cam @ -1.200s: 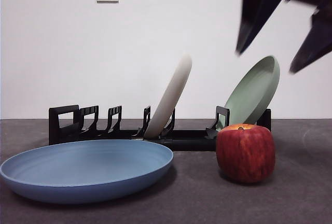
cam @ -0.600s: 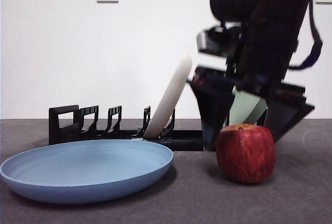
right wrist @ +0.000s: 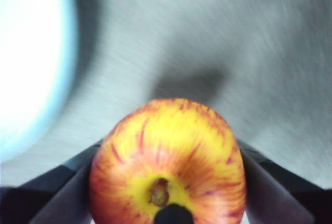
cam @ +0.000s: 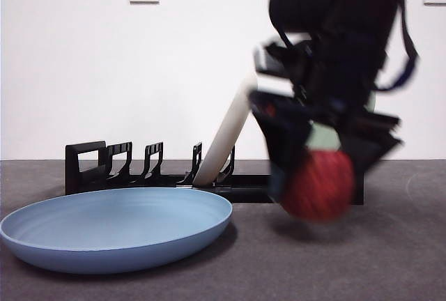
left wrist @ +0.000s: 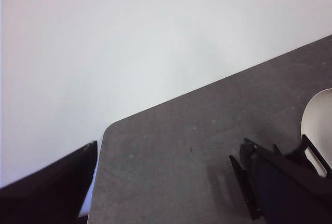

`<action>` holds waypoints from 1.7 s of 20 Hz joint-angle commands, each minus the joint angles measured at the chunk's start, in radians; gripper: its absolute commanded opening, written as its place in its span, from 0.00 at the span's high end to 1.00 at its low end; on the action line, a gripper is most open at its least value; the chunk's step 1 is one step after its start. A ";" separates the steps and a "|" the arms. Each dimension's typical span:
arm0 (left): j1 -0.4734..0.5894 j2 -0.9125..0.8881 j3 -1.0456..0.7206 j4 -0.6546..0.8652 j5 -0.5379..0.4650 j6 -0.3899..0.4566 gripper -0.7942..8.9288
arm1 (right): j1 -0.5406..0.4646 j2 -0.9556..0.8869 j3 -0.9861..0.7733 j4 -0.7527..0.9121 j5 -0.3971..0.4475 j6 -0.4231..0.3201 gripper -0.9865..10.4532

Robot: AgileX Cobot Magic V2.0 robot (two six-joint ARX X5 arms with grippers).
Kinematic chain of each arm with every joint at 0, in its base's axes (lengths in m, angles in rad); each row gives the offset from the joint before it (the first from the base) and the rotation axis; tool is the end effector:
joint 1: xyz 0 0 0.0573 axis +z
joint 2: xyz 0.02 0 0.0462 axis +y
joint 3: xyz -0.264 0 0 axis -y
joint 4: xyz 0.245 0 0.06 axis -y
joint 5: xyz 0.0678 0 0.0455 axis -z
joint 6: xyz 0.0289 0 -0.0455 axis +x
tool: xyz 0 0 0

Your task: Take the blue plate from the plate rack,put the plate on the table,take the apple from the table,put the apple in the plate

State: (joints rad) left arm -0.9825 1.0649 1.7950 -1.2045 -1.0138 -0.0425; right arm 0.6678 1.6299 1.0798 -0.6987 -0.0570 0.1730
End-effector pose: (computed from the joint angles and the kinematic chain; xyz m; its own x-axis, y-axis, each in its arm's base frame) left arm 0.0806 -0.0767 0.5046 0.9671 0.0799 -0.2415 0.0099 0.9368 0.3496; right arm 0.2396 0.1910 0.1984 0.2128 0.2404 -0.9471 -0.4948 0.8623 0.1077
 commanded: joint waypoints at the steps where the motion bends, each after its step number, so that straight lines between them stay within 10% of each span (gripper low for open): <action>1: 0.003 -0.001 -0.001 -0.002 -0.005 -0.011 0.44 | 0.042 -0.016 0.105 0.011 -0.070 0.021 0.92; 20: 0.003 -0.001 -0.001 -0.024 -0.005 -0.014 0.44 | 0.269 0.397 0.401 0.139 -0.014 -0.036 0.92; 26: 0.003 -0.001 -0.001 -0.033 -0.005 -0.018 0.44 | 0.270 0.412 0.401 0.117 -0.024 -0.024 0.51; 34: 0.003 -0.001 -0.001 -0.058 0.000 -0.044 0.44 | 0.267 0.335 0.436 0.060 -0.044 -0.022 0.49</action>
State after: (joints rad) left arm -0.9825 1.0653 1.7950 -1.2633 -1.0111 -0.0727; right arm 0.9348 1.9923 1.5013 -0.6434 -0.1036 0.1455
